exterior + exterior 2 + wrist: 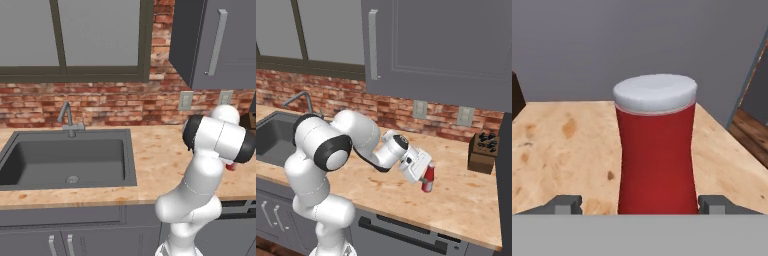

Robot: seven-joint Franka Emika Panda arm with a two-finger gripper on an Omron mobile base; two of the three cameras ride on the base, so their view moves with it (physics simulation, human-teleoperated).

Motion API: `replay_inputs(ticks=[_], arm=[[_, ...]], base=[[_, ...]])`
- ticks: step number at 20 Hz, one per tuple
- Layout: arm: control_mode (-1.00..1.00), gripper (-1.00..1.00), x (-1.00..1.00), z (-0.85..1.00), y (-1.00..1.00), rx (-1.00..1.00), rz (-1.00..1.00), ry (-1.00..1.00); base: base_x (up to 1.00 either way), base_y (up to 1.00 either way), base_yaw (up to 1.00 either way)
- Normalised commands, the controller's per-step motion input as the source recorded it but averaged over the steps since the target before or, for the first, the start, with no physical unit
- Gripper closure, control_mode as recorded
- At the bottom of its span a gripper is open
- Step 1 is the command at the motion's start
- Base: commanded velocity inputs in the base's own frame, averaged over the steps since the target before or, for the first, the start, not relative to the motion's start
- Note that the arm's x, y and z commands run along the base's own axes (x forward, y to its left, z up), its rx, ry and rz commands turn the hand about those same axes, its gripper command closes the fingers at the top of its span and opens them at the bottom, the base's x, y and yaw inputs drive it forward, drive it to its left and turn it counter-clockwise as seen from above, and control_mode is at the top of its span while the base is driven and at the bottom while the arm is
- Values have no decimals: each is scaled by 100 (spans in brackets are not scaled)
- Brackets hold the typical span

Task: Place the ketchup and ketchup from the counter to the top shelf of the fridge. If the existing items in the fridge are on the top shelf, move them to other shelves.

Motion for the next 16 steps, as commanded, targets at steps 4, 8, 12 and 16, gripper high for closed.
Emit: replay_inputs(ticks=[4, 8, 12, 16], arm=[[-100, 100, 0, 0, 0, 0, 0, 0], [-100, 100, -9, 15, 0, 1, 1, -4], [-100, 100, -29, 74, 13, 1, 0, -16], [-100, 100, -39, 100, 45, 0, 0, -17]], base=[[0, 0, 0], [0, 0, 0], [0, 0, 0], [0, 0, 0]])
